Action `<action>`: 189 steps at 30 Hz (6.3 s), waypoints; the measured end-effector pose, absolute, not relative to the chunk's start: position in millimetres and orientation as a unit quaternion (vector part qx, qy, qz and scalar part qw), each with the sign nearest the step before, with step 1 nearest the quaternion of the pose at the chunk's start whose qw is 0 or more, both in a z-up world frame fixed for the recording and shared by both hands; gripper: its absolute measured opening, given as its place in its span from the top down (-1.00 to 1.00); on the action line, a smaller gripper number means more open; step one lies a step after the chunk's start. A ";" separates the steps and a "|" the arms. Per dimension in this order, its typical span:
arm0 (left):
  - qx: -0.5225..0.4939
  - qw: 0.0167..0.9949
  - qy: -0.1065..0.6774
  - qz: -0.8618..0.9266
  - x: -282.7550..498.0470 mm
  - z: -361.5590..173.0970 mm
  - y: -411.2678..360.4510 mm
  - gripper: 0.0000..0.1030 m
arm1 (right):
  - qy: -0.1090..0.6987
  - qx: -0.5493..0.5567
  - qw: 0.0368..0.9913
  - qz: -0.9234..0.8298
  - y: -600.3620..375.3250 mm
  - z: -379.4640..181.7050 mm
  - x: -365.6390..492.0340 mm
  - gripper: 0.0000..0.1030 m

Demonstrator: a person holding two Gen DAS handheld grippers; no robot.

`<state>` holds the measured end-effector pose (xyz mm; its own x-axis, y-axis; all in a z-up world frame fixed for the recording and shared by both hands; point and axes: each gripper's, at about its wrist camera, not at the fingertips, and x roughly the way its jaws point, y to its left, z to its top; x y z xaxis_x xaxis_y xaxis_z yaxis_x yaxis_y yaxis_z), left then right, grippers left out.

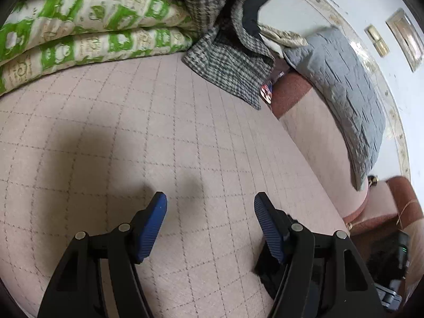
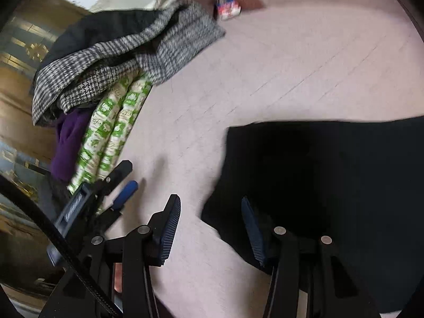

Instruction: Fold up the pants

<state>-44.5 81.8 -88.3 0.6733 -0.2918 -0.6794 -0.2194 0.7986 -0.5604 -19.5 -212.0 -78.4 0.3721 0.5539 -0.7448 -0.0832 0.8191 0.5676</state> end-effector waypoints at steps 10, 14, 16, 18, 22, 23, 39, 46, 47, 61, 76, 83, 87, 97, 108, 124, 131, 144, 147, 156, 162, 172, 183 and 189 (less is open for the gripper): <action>-0.216 0.899 0.343 -0.167 -65.0 -53.2 -14.3 -0.42 | 0.469 0.269 0.841 -0.020 -411.2 -83.6 -54.6 -0.03; -0.152 0.888 0.362 -0.240 -58.6 -57.9 -73.2 -0.43 | 0.464 0.350 0.814 -0.006 -454.5 -98.1 -27.9 -0.03; -0.135 0.875 0.400 -0.236 -48.6 -76.0 -88.2 -0.43 | 0.471 0.383 0.795 0.016 -460.1 -110.0 -14.1 -0.03; -0.137 0.857 0.442 -0.227 -39.1 -96.1 -90.5 -0.43 | 0.480 0.393 0.784 0.000 -462.9 -123.2 1.8 -0.03; -0.147 0.847 0.461 -0.221 -30.8 -108.1 -86.2 -0.42 | 0.464 0.392 0.793 -0.049 -475.7 -131.1 27.9 0.02; -0.142 0.848 0.461 -0.221 -30.5 -107.3 -86.6 -0.43 | 0.462 0.383 0.798 -0.059 -476.9 -127.7 35.5 0.02; -0.085 0.891 0.410 -0.174 -70.5 -77.3 -81.7 -0.43 | 0.420 0.168 0.889 -0.066 -425.1 -66.7 -168.3 -0.24; -0.004 0.971 0.226 -0.080 -146.0 -18.1 -90.2 -0.96 | 0.390 0.189 0.898 -0.078 -399.0 -84.4 -245.2 -0.24; -0.005 0.978 0.192 -0.076 -158.6 -7.8 -90.3 -1.00 | 0.386 0.185 0.900 -0.076 -396.0 -81.5 -252.9 -0.24; -0.074 0.974 0.182 -0.116 -163.7 30.2 -116.8 -1.00 | 0.355 0.119 0.924 -0.083 -356.1 -48.0 -266.8 -0.37; -0.021 0.948 0.299 -0.111 -145.7 -39.6 -125.6 -1.00 | 0.403 0.077 0.908 -0.081 -327.2 -84.7 -241.2 -0.40; -0.010 0.936 0.331 -0.123 -143.2 -53.6 -135.4 -1.00 | 0.403 0.084 0.907 -0.090 -335.4 -88.5 -239.8 -0.44; -0.004 0.934 0.334 -0.125 -143.7 -56.4 -138.8 -1.00 | 0.405 0.093 0.905 -0.096 -343.1 -91.3 -239.4 -0.45; 0.000 0.924 0.357 -0.136 -141.3 -66.0 -144.4 -1.00 | 0.409 0.104 0.900 -0.106 -351.1 -98.6 -239.1 -0.45; -0.001 0.920 0.365 -0.141 -139.0 -69.4 -144.8 -1.00 | 0.405 0.105 0.901 -0.115 -353.3 -99.9 -240.2 -0.47; -0.005 0.911 0.388 -0.140 -133.2 -80.4 -141.3 -1.00 | 0.403 0.106 0.901 -0.120 -354.2 -99.9 -242.8 -0.48; -0.012 0.894 0.430 -0.129 -126.3 -99.8 -136.8 -1.00 | 0.398 0.099 0.905 -0.112 -353.0 -90.4 -238.0 -0.48; 0.068 0.871 0.468 -0.135 -140.7 -127.1 -144.2 -1.00 | 0.390 0.075 0.916 -0.059 -327.7 -43.9 -190.5 -0.49; 0.075 0.865 0.477 -0.140 -140.5 -122.7 -145.4 -1.00 | 0.395 0.073 0.915 -0.031 -316.3 -35.3 -178.3 -0.49; -0.122 0.892 0.427 -0.087 -100.0 -55.0 -53.1 -0.56 | 0.460 0.124 0.874 0.094 -297.5 -14.0 -109.1 -0.53; -0.196 0.878 0.431 -0.075 -68.9 -54.9 3.9 -0.56 | 0.533 0.148 0.823 0.128 -256.7 -36.5 -34.9 -0.53; -0.222 0.847 0.470 -0.113 -80.4 -82.0 23.3 -0.56 | 0.628 0.079 0.769 0.089 -175.3 -83.5 62.3 -0.53; -0.222 0.836 0.485 -0.126 -77.1 -91.1 6.6 -0.56 | 0.684 -0.096 0.722 0.043 -126.8 -123.6 85.7 0.09; -0.237 0.831 0.483 -0.140 -64.2 -99.4 -13.2 -0.56 | 0.672 -0.054 0.736 0.053 -153.6 -108.0 82.8 0.57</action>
